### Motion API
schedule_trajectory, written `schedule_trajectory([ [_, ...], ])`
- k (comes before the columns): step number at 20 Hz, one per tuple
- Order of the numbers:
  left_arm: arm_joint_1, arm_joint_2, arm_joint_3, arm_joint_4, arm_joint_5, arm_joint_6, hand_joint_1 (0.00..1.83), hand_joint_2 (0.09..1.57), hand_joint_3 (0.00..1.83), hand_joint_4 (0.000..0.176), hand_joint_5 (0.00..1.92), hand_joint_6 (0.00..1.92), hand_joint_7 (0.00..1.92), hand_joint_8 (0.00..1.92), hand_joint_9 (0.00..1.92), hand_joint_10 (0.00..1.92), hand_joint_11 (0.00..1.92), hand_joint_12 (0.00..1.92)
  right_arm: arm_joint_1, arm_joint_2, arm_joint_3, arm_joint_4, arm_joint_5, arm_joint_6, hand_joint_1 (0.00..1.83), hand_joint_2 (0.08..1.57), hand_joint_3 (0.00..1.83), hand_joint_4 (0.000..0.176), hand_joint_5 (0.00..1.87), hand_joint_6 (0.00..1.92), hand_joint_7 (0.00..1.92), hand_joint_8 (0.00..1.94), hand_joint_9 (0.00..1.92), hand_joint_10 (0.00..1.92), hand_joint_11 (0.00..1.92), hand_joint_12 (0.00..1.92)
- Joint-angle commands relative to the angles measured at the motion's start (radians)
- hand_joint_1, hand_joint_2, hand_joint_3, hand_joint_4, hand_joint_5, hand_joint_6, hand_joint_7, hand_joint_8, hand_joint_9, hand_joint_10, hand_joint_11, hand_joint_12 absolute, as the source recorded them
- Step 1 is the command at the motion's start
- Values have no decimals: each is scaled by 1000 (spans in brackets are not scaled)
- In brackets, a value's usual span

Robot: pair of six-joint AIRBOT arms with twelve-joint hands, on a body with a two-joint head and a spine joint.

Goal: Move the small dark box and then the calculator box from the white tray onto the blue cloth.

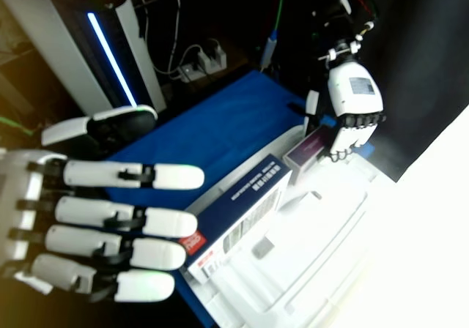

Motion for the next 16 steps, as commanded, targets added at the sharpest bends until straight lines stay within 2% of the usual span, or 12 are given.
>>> schedule_trajectory([
  [1,-11,21,-10,-28,-94,-18,1289,1012,0,0,1217,428,1263,667,1399,238,1055,1065,17,2,3,18,130,9,274,950,0,90,344,0,303,0,232,1,0,510],
  [2,-22,41,-30,-17,-100,-18,1377,1027,8,0,1111,576,1183,650,1174,823,993,987,17,2,3,18,130,9,275,938,0,84,339,0,298,0,223,0,0,495],
  [3,-33,63,-54,1,-106,-18,1393,1046,0,0,1035,728,1139,683,1120,942,979,929,17,2,3,18,130,9,284,927,0,88,342,1,295,0,215,0,0,494],
  [5,-50,109,-110,44,-121,-18,1276,1067,0,0,1010,799,1157,836,1179,559,1028,956,17,1,3,18,130,9,283,915,0,75,332,0,268,0,190,0,0,499],
  [6,-53,130,-136,56,-139,-19,1276,1064,1,0,1023,769,1155,858,1202,553,1002,1049,17,1,3,18,130,9,282,910,0,74,332,0,269,1,191,0,0,517],
  [7,-56,155,-166,82,-157,-34,1269,1079,1,0,1024,752,1092,983,1172,603,955,1123,17,1,3,18,130,9,274,910,0,67,330,0,264,1,192,1,0,546],
  [9,-73,189,-205,170,-191,-110,1279,1078,0,0,1073,614,1071,1068,1041,819,770,1322,17,1,3,18,130,9,266,905,0,73,333,1,247,0,183,0,0,559],
  [10,-85,208,-232,225,-206,-143,1278,1084,0,0,1068,589,1060,1110,1059,890,857,1270,17,1,3,18,130,9,253,906,0,73,332,0,238,0,177,0,0,584],
  [11,-91,220,-251,247,-213,-147,1278,1089,2,0,1027,653,1070,1092,1091,906,916,1228,17,1,3,18,130,9,252,901,0,72,331,0,235,0,178,1,0,589],
  [12,-91,236,-276,263,-228,-147,1279,1085,0,0,1029,658,1086,1063,1115,910,922,1217,17,1,3,18,130,9,271,890,0,87,336,1,238,1,184,2,0,569],
  [14,-87,250,-304,282,-245,-147,1286,1062,0,0,1132,489,1105,1032,1127,866,925,1224,17,1,3,18,130,12,288,912,7,100,346,4,250,5,193,4,0,559],
  [16,-71,257,-319,284,-259,-150,1284,1070,1,0,1102,551,1085,1050,1089,881,873,1347,17,1,3,18,130,16,295,914,2,93,351,1,243,0,187,0,0,575],
])
